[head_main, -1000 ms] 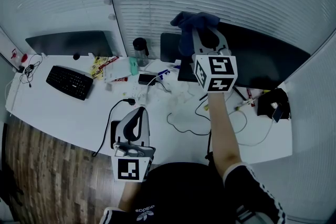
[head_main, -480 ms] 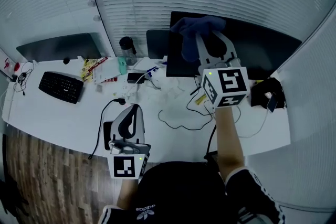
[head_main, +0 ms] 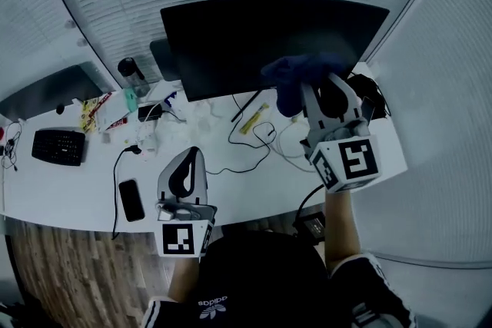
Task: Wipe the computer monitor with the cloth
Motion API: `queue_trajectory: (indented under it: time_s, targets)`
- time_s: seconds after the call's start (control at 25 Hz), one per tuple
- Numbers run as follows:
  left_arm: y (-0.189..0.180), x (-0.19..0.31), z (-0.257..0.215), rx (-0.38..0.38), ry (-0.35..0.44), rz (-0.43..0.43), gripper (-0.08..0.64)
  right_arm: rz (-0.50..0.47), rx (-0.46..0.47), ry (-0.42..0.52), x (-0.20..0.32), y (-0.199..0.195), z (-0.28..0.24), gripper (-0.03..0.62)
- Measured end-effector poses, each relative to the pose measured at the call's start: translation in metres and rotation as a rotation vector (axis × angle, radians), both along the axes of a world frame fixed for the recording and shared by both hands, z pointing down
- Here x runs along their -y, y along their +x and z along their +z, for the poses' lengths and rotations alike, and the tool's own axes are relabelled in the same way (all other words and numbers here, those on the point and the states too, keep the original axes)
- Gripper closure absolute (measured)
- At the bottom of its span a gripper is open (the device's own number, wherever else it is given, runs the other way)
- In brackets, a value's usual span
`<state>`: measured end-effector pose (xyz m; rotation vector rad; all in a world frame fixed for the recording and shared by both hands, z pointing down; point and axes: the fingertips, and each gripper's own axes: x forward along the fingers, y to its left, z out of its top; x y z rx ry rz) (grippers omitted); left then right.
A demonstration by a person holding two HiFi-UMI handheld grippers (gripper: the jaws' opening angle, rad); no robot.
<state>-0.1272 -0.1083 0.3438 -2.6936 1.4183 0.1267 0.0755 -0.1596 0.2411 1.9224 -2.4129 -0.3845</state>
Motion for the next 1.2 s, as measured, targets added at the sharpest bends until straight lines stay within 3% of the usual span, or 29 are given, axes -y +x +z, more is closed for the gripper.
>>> queue_trajectory:
  time_s: [0.08, 0.24, 0.52, 0.84, 1.2]
  targets:
    - [0.024, -0.015, -0.006, -0.015, 0.022, 0.032, 0.555, 0.024, 0.005, -0.016, -0.025, 0.025, 0.006, 0.546]
    - [0.061, -0.047, 0.003, 0.014, -0.041, 0.032, 0.555, 0.043, 0.013, -0.050, -0.077, 0.067, 0.020, 0.546]
    - [0.114, -0.110, 0.007, 0.011, -0.042, 0.046, 0.555, 0.056, 0.033, -0.080, -0.161, 0.122, 0.042, 0.546]
    - [0.151, -0.177, 0.009, 0.027, -0.035, 0.077, 0.557, 0.014, 0.063, -0.115, -0.238, 0.139, 0.072, 0.546]
    - [0.153, -0.194, 0.004, 0.028, -0.027, 0.079, 0.555, 0.002, 0.108, -0.190, -0.259, 0.134, 0.101, 0.546]
